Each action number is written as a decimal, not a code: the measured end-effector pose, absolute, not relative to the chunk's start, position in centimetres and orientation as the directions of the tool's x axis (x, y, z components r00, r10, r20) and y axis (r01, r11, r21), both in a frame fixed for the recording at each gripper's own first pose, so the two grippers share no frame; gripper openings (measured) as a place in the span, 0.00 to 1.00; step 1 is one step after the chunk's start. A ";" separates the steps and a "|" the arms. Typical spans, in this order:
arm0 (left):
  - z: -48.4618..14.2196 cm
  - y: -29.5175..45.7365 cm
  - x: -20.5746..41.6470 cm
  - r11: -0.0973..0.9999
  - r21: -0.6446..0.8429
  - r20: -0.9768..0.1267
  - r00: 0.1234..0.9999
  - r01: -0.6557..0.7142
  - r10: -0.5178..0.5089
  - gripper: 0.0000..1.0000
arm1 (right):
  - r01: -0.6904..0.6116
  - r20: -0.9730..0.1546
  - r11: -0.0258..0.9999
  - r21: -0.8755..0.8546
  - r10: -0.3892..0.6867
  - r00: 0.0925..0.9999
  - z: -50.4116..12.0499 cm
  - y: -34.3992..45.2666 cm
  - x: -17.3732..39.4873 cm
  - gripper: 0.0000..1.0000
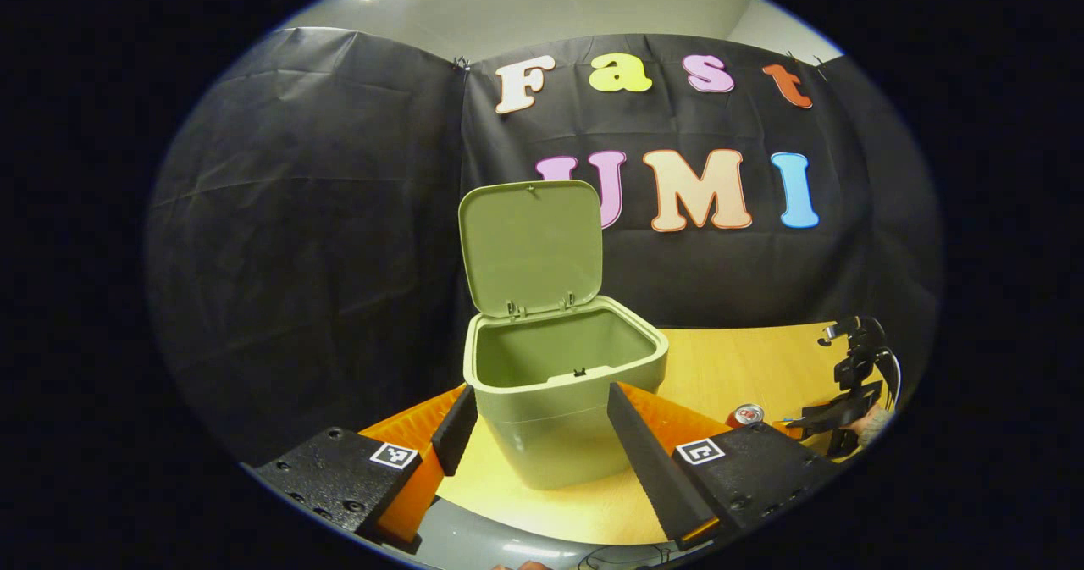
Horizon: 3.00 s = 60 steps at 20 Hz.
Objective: Press the lid of the desktop garbage bin to open it, pick up the crumpled paper on the desktop and throw it into the bin, then pick up the pop can on the desktop and drop it into the bin, and finally close the garbage bin lid.
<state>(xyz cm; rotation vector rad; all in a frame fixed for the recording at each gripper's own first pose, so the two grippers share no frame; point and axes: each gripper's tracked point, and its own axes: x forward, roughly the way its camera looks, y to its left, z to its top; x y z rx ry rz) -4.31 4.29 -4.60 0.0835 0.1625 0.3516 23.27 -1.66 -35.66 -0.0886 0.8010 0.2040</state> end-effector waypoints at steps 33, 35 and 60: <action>-9.1 -1.6 -2.0 0.991 0.091 -0.176 0.978 -0.099 0.114 0.95 | -0.318 -0.633 0.948 0.005 0.249 0.733 -23.6 1.6 16.1 0.21; -9.6 -2.5 -1.3 0.996 0.079 -0.180 0.982 -0.049 0.063 0.95 | -0.355 -0.610 0.935 -0.012 0.274 0.744 -21.3 3.3 15.1 0.21; -12.0 -0.5 -5.0 0.992 -0.063 -0.197 0.976 -0.105 0.090 0.94 | -0.816 -0.288 0.552 -0.174 0.763 0.578 1.1 32.0 13.1 0.20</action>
